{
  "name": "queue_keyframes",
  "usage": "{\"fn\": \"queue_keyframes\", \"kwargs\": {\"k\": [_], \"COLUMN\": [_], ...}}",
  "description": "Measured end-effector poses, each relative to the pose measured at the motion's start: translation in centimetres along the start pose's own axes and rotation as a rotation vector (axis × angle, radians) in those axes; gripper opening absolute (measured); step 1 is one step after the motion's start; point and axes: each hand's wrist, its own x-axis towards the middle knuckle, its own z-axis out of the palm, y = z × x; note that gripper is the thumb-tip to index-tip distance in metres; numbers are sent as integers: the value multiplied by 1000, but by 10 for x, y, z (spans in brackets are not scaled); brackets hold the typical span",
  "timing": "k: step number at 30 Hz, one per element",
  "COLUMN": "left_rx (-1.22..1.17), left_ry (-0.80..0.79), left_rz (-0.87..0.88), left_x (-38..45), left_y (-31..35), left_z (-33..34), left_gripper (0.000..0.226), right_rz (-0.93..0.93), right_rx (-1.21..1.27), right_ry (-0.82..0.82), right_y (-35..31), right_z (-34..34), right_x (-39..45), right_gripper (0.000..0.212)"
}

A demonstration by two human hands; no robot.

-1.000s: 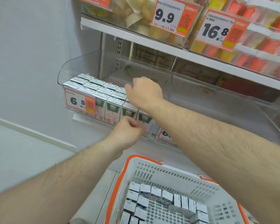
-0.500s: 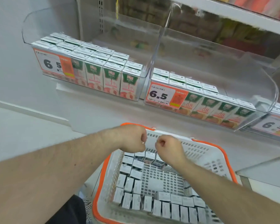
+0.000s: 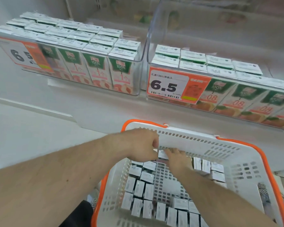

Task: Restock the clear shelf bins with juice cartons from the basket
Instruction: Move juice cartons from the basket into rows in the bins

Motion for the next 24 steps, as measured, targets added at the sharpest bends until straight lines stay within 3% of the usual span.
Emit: {"fn": "queue_keyframes", "kwargs": {"k": [3, 8, 13, 17, 19, 21, 24], "left_rx": [1, 15, -22, -263, -379, -551, -933], "left_ry": [-30, -49, 21, 78, 139, 192, 202], "left_rz": [-17, -28, -12, 89, 161, 234, 297], "left_x": [2, -1, -11, -23, -30, -36, -48], "left_y": [-3, -9, -7, 7, 15, 22, 26], "left_z": [1, -2, -8, -10, -8, -7, -14], "left_gripper": [36, 37, 52, 73, 63, 37, 15], "right_rz": [-48, -128, -242, -369, -408, -434, -394], "right_rx": [-90, -110, 202, 438, 507, 551, 580], "right_ry": [25, 47, 32, 68, 100, 131, 227], "right_y": [3, 12, 24, 24, 20, 17, 17], "right_z": [-2, -32, -109, -167, -190, -208, -228], "right_x": [4, -16, -79, -131, -152, -170, -191], "right_gripper": [64, 42, 32, 14, 9, 11, 36]}}
